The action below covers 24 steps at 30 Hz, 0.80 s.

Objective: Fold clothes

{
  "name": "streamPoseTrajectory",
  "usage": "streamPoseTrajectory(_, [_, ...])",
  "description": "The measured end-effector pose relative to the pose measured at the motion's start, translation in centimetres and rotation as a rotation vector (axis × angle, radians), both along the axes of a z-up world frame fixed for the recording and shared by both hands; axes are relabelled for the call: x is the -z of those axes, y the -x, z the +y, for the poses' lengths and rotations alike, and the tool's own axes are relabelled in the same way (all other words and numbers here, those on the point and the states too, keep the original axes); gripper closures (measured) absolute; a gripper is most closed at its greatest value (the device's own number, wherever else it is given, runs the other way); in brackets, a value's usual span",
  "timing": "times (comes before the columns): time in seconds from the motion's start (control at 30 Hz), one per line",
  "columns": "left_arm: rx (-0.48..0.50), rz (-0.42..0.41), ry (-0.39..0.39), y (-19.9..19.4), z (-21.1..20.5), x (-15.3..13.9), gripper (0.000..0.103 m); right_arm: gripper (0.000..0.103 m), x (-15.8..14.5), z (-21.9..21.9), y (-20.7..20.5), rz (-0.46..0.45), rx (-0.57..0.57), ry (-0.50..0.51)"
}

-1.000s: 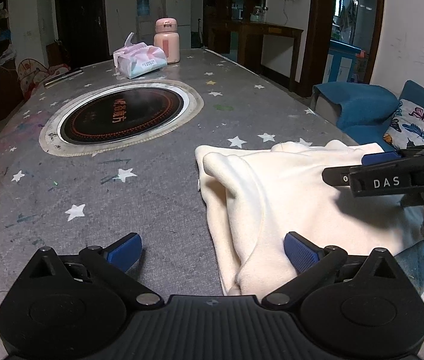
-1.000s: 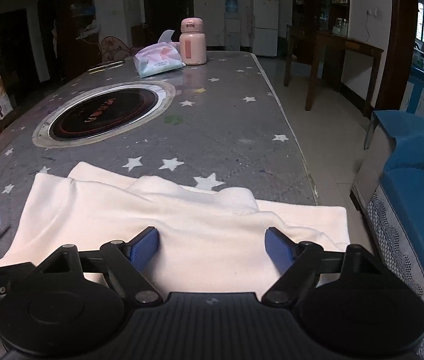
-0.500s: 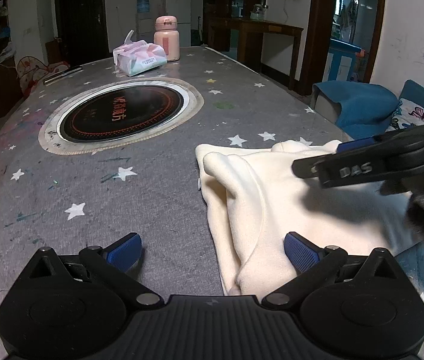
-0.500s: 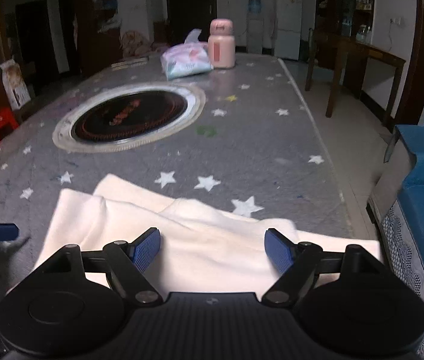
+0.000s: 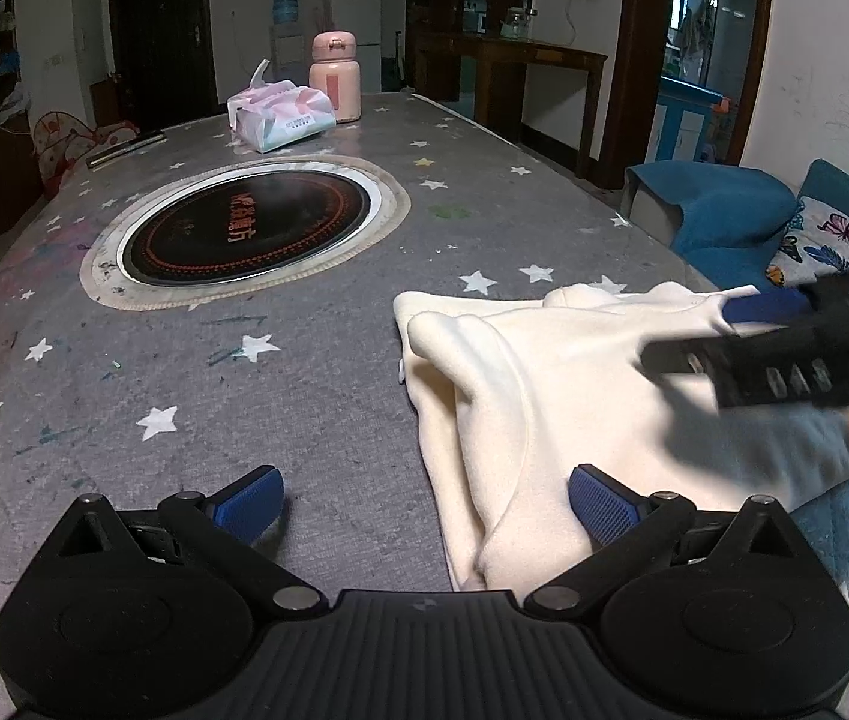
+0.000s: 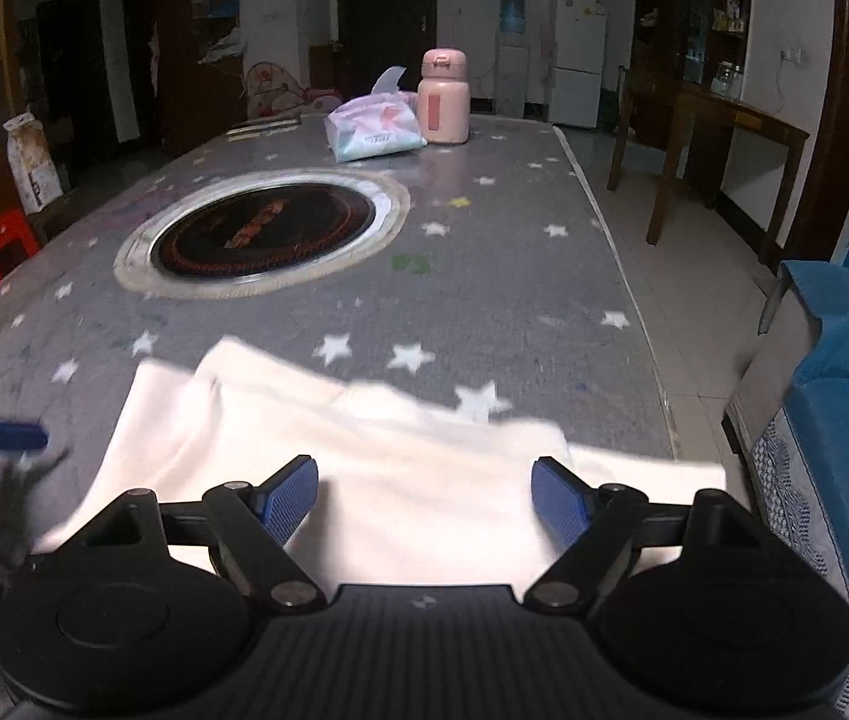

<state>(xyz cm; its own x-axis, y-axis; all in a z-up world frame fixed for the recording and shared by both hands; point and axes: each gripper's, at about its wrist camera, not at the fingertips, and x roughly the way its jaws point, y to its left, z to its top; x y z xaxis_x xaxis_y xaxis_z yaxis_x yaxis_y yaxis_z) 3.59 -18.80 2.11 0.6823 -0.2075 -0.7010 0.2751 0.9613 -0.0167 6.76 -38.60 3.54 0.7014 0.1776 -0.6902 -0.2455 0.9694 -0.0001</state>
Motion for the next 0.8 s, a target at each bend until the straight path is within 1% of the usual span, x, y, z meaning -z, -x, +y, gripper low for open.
streamPoseTrajectory(0.13, [-0.001,-0.002,-0.004,0.1,-0.1,0.0,0.000,0.020,0.9,-0.7,2.0,0.017,0.009,0.000])
streamPoseTrajectory(0.23, [-0.003,-0.001,-0.004,0.1,0.0,-0.2,0.000,0.020,0.7,-1.1,3.3,0.002,0.018,0.003])
streamPoseTrajectory(0.43, [-0.006,0.000,-0.005,0.1,0.1,-0.4,0.000,0.020,0.9,-1.5,5.7,0.000,0.000,-0.002])
streamPoseTrajectory(0.53, [-0.008,-0.001,-0.008,-0.1,0.0,-0.6,0.000,0.018,1.4,-1.8,6.4,0.000,0.005,0.003])
streamPoseTrajectory(0.63, [-0.011,-0.009,-0.004,-0.4,-0.1,-1.1,0.000,0.017,1.1,-2.0,6.9,-0.011,0.015,-0.017])
streamPoseTrajectory(0.8, [-0.031,-0.008,0.002,-1.7,-0.2,-1.3,0.000,0.014,1.8,-2.2,7.2,0.003,0.016,-0.020])
